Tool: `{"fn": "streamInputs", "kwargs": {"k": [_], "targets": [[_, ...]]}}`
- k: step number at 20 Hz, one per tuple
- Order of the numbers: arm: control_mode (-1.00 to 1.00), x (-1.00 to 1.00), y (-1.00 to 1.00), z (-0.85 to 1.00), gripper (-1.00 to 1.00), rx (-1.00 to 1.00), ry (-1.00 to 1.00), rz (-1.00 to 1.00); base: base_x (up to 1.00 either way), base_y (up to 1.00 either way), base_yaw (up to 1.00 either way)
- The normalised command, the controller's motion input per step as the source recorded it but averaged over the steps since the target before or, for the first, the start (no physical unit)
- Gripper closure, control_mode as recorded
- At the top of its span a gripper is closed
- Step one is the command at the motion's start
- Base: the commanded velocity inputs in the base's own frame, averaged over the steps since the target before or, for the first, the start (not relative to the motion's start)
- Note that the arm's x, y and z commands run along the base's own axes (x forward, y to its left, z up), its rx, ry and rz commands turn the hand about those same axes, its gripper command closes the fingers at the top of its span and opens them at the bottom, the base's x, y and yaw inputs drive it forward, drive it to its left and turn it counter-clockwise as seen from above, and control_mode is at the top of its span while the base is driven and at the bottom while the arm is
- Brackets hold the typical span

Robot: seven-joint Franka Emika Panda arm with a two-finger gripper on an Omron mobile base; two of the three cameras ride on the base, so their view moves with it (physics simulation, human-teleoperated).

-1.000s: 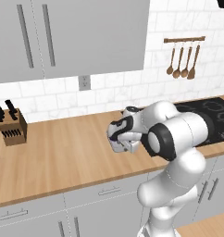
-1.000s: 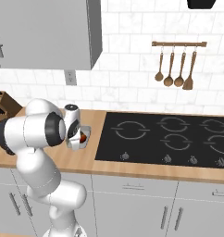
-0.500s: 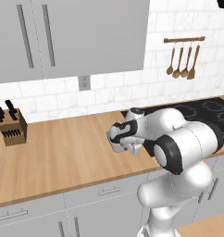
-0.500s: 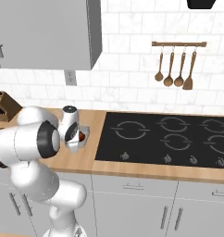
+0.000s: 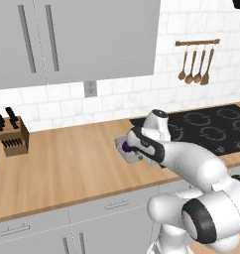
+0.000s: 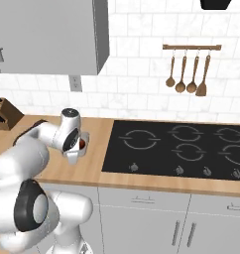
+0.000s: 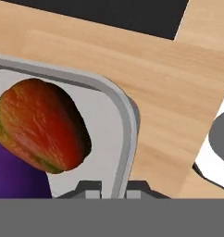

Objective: Take the meat container that has the shrimp and place it on the second highest rack of the freezer. Then take the vegetable container that has the eggplant and bell pepper and place it on the highest rack of the freezer.

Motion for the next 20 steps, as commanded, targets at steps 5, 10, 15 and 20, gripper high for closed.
{"fn": "streamInputs", "kwargs": {"k": [5,10,15,20], "targets": [[-1.0,-0.72,-0.34,0.74,1.0,0.0,0.0,-0.14,0.0,0.0,0.0],[-1.0,-0.76,-0.64,0.4,1.0,0.0,-0.07,-0.17,0.0,0.0,0.0],[-1.0,-0.62,-0.35,0.45,1.0,0.0,-0.1,-0.13,0.0,0.0,0.0],[-1.0,-0.59,-0.04,0.76,1.0,0.0,0.0,-0.01,0.0,0.0,0.0]]}}
